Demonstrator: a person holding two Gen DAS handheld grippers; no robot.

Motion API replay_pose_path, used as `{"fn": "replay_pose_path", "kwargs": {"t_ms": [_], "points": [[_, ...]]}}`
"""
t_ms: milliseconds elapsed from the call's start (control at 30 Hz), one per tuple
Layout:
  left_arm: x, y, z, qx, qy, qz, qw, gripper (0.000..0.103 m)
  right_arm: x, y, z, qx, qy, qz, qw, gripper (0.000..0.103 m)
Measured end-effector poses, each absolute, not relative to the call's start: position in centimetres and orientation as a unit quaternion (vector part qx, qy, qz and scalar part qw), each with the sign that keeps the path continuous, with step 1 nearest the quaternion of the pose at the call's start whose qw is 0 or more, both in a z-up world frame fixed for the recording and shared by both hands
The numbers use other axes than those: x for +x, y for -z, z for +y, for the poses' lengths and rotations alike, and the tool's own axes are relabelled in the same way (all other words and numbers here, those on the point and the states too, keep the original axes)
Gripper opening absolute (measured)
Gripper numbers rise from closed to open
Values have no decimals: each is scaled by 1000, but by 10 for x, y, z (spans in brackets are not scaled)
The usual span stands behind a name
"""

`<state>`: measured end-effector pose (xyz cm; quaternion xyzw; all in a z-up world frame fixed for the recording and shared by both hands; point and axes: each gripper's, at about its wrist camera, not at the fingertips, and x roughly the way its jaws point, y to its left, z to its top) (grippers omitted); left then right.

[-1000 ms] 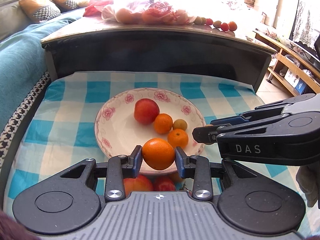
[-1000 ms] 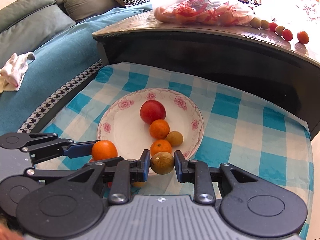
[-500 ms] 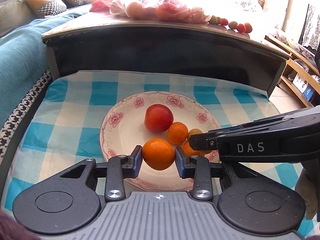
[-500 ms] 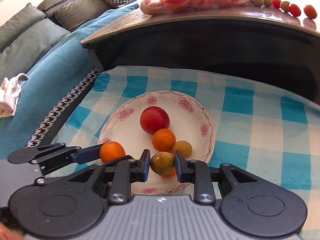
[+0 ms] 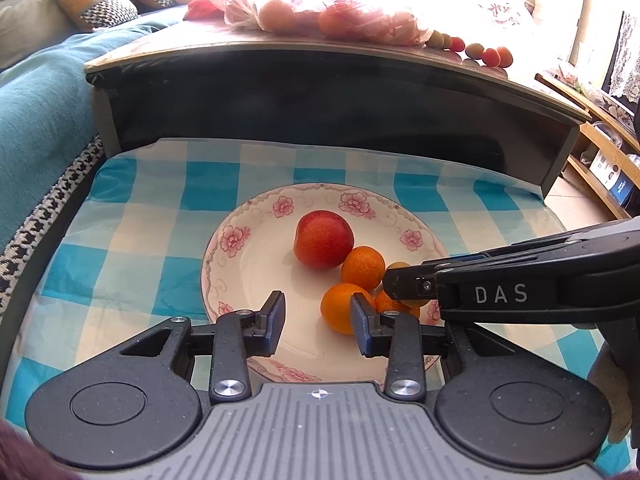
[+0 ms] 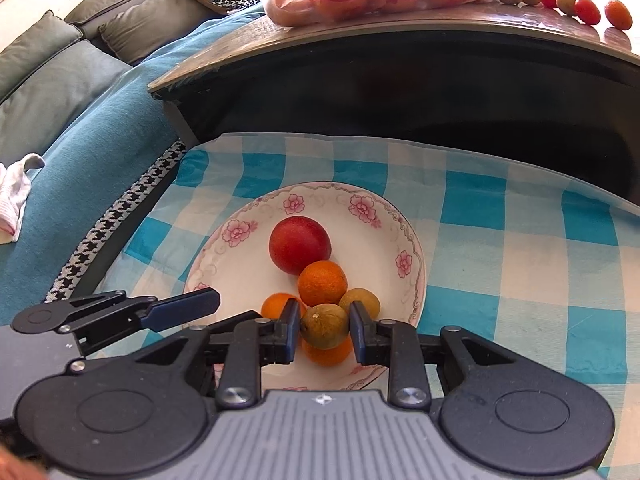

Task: Organize fruits
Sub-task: 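Open the left tool releasing the orange in the plate while the right tool releases the brown fruit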

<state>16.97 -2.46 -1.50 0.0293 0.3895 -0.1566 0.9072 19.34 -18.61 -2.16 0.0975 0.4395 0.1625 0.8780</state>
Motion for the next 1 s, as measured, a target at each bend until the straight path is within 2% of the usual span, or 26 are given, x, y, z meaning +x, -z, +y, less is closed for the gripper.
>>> {"fn": "replay_pose_path", "kwargs": {"t_ms": [1000], "points": [[155, -2, -11, 18, 148, 379, 913, 50, 176, 0, -191, 95, -151, 417, 891, 41]]}}
